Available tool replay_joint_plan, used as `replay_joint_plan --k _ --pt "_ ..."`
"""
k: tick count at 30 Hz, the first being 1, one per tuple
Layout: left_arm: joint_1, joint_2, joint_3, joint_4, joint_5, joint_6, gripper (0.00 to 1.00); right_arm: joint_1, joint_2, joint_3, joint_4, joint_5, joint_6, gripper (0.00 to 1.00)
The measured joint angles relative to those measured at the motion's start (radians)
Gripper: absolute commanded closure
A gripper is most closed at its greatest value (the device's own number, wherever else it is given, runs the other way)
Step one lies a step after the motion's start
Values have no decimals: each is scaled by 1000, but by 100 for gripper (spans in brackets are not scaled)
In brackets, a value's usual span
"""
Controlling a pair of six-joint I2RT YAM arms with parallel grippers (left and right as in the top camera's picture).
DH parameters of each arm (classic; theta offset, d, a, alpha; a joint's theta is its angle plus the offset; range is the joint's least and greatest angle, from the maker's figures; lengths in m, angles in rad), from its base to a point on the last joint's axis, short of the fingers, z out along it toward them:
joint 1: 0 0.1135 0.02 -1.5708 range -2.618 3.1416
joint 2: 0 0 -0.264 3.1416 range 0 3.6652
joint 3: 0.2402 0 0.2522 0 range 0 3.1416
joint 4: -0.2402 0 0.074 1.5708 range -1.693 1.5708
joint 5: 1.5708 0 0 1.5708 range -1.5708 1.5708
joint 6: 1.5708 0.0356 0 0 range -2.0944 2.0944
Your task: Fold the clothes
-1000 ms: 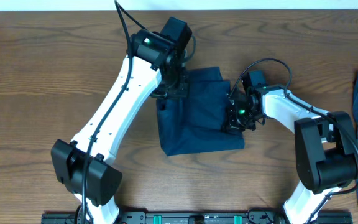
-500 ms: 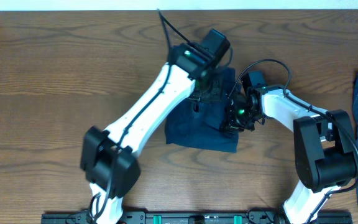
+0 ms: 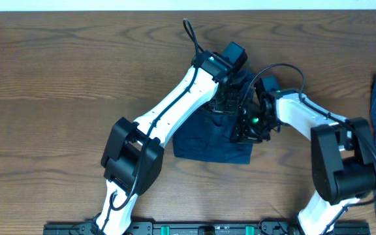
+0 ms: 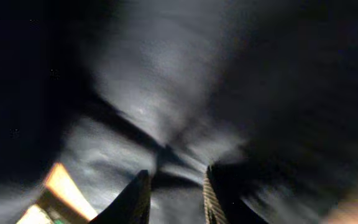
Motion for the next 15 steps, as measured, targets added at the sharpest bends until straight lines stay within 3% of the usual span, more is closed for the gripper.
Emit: replay_joint_plan --k 5,10,15 --pt "16 -3 13 -62 0 14 24 -135 -137 -25 -78 184 29 65" --pt "58 -45 16 -76 0 29 24 -272 -322 -25 -76 225 29 65" --pt "82 -90 24 -53 29 27 52 -291 -409 -25 -29 92 -60 62"
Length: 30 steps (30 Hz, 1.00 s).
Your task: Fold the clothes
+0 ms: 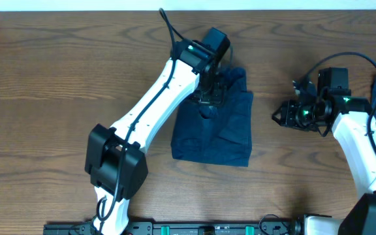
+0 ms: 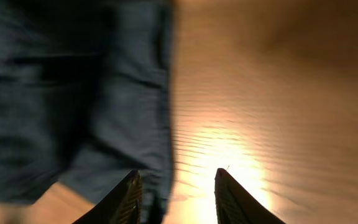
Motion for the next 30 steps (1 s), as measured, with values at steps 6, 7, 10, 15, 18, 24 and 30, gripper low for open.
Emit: replay_joint_plan --k 6,7,10,15,18,24,30 --pt "-34 -3 3 43 100 8 54 10 -5 0 35 -38 -34 62" --pt "-43 -3 3 40 107 11 48 10 -5 0 39 -39 -36 61" --pt "-67 -3 3 3 116 46 31 10 -5 0 54 -53 -43 60" --pt "-39 -4 3 -88 64 63 24 27 -4 0 48 -89 -84 45" --pt "16 -4 3 -109 39 82 23 70 2 0 27 -73 -85 42" --pt "74 -4 -31 -103 18 127 23 208 118 -4 6 -35 -64 75" --pt "68 -5 -193 -21 15 168 23 281 244 -8 -13 63 24 99"
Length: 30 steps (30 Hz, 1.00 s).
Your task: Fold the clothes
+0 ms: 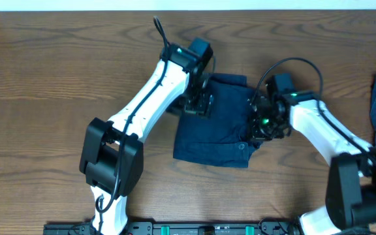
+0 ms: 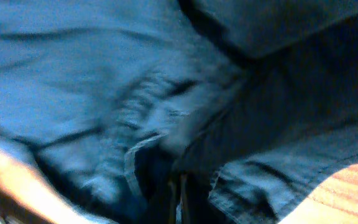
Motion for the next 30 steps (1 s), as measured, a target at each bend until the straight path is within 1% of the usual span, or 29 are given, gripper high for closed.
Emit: replay_joint_plan --k 1,2,5,9,10,13,14,15,16,19,22,24,27,30 --pt "0 0 -34 23 0 3 25 1 13 -2 -3 18 16 99" --pt "-1 0 -66 44 0 6 29 0 23 -3 -5 43 32 99" --pt "-1 0 -176 111 3 13 48 -5 29 -4 -9 112 86 98" --pt "-1 0 -289 182 11 21 69 -22 29 -4 -9 179 128 97" --pt "-1 0 -304 189 12 22 70 -28 29 -4 -10 190 133 97" --pt "1 0 -315 183 11 22 71 -53 29 -4 -20 223 142 99" --pt "3 -1 -314 169 11 23 57 -68 28 -3 -25 226 140 99" --pt "7 -3 -314 152 11 29 50 -81 26 -3 -28 222 132 99" --pt "14 -5 -314 125 7 27 48 -98 19 -3 -30 206 117 98" --pt "44 -24 -311 68 6 23 46 -146 -34 5 -15 112 56 93" --pt "76 -77 -306 68 12 23 45 -170 -119 18 63 2 13 91" --pt "96 -132 -303 108 27 22 45 -171 -171 31 135 -57 -5 90" --pt "109 -221 -298 217 64 22 46 -159 -201 45 246 -104 -11 90" --pt "103 -272 -281 293 103 15 54 -127 -183 48 349 -114 -6 90"
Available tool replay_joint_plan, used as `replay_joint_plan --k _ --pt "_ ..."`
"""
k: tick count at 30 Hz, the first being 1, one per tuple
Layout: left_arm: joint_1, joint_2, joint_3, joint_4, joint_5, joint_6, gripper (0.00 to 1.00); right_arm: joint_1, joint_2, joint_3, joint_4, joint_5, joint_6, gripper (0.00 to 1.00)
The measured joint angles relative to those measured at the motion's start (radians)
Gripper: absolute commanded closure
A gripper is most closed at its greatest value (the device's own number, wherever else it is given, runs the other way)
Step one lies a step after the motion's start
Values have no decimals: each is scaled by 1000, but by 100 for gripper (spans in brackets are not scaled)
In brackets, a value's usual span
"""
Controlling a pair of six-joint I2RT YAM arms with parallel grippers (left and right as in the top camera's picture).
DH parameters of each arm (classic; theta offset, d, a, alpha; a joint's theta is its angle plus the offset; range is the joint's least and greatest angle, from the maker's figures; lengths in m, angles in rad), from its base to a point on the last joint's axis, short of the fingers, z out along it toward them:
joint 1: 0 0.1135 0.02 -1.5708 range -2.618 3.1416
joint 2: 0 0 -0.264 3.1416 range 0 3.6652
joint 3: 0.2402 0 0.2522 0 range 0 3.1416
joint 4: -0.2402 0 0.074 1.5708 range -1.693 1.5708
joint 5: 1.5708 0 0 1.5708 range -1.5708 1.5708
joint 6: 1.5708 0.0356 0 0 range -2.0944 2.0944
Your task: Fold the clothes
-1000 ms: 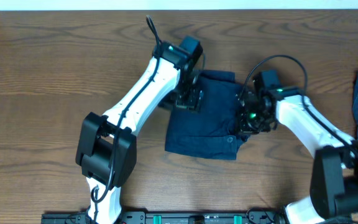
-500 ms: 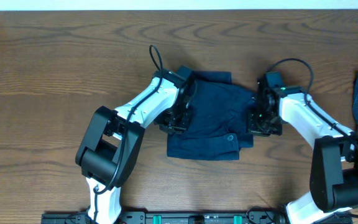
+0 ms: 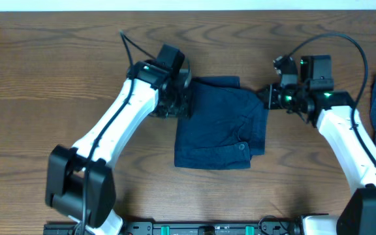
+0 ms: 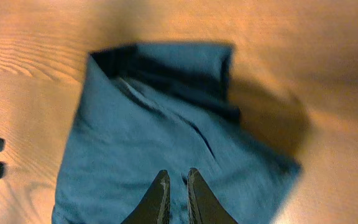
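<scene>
A dark blue garment [image 3: 217, 127] lies folded into a rough rectangle at the table's middle, a small flap sticking out at its right side. My left gripper [image 3: 180, 99] rests at the garment's upper left edge; its jaws are too dark to read from overhead. Just off the upper right corner is my right gripper [image 3: 270, 98]. In the right wrist view its fingers [image 4: 160, 190] stand almost together above the spread cloth [image 4: 166, 130], and nothing shows pinched between them.
More blue clothing lies at the table's right edge, partly out of frame. Bare brown wood table [image 3: 57, 78] surrounds the folded garment on all sides.
My right gripper was shut in the cloth at the garment's right side and is now off its upper right corner. The left gripper has shifted left to the garment's edge.
Both grippers were close together on the garment's upper part. Then the right one stood open over bare table to the right. Then it was shut in the cloth on the right side. Now both sit at the garment's upper corners and it lies flatter.
</scene>
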Motion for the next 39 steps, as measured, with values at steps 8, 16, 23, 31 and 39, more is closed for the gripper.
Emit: replay_joint_plan --k 8,16,23,31,39 --pt "-87 31 -77 22 45 -36 58 62 234 2 148 52 51 96" --pt "-142 91 -291 218 59 -73 57 52 336 23 -166 169 225 99" --pt "-108 110 -334 478 -3 -80 57 55 326 28 -386 212 367 99" --pt "125 124 -213 414 13 -77 43 62 219 3 -294 193 246 96" --pt "293 89 -109 225 218 -79 23 71 72 3 -100 61 32 95"
